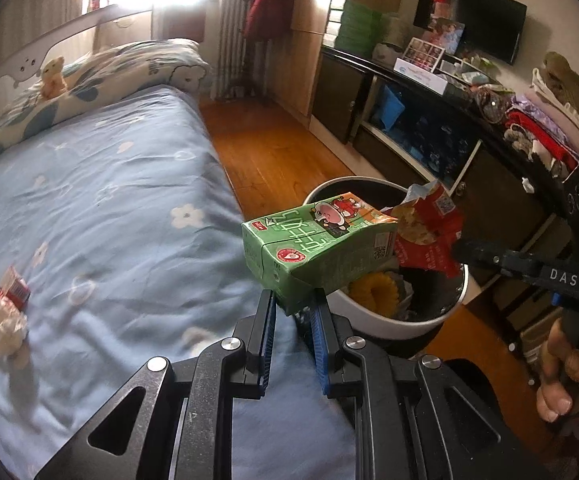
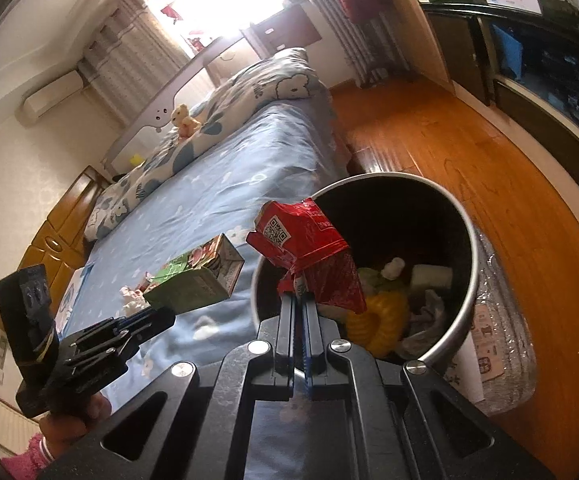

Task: Collect trash
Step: 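Carry the green carton and red packet over the bin with both tools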

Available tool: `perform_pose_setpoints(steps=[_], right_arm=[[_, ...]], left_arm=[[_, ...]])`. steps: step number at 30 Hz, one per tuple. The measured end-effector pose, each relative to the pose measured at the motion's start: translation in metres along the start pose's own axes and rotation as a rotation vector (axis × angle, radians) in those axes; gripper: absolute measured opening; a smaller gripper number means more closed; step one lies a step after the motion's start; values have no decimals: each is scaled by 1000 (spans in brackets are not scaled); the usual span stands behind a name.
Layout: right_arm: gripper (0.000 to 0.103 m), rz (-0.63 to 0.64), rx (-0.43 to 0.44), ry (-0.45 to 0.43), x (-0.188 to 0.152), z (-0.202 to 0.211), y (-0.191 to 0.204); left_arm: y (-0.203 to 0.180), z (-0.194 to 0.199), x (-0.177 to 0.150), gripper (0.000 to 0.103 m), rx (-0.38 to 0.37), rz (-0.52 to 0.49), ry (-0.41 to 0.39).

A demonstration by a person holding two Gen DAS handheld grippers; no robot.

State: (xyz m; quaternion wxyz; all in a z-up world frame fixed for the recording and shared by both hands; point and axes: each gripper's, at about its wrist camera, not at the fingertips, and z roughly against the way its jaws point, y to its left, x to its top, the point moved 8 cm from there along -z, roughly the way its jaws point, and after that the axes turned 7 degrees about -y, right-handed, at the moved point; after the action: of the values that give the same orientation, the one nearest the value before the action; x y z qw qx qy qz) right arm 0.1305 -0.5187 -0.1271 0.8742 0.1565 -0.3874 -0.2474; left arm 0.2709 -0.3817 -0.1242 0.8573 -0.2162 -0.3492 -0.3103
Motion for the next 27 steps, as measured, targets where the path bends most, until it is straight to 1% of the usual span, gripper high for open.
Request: perform_pose_setpoints(steps=[9,20,27], right_arm=[[3,-10,-21,0,6,1,-13],[3,-17,-38,-2,11,-3,-24],[3,-20,-53,12,10,-7,-29]], left_arm=[[-23,-27,11,16,-5,-50,18],[-32,-47,10,16,5,-72,49],[-41,-58,11,16,10,-84,69]])
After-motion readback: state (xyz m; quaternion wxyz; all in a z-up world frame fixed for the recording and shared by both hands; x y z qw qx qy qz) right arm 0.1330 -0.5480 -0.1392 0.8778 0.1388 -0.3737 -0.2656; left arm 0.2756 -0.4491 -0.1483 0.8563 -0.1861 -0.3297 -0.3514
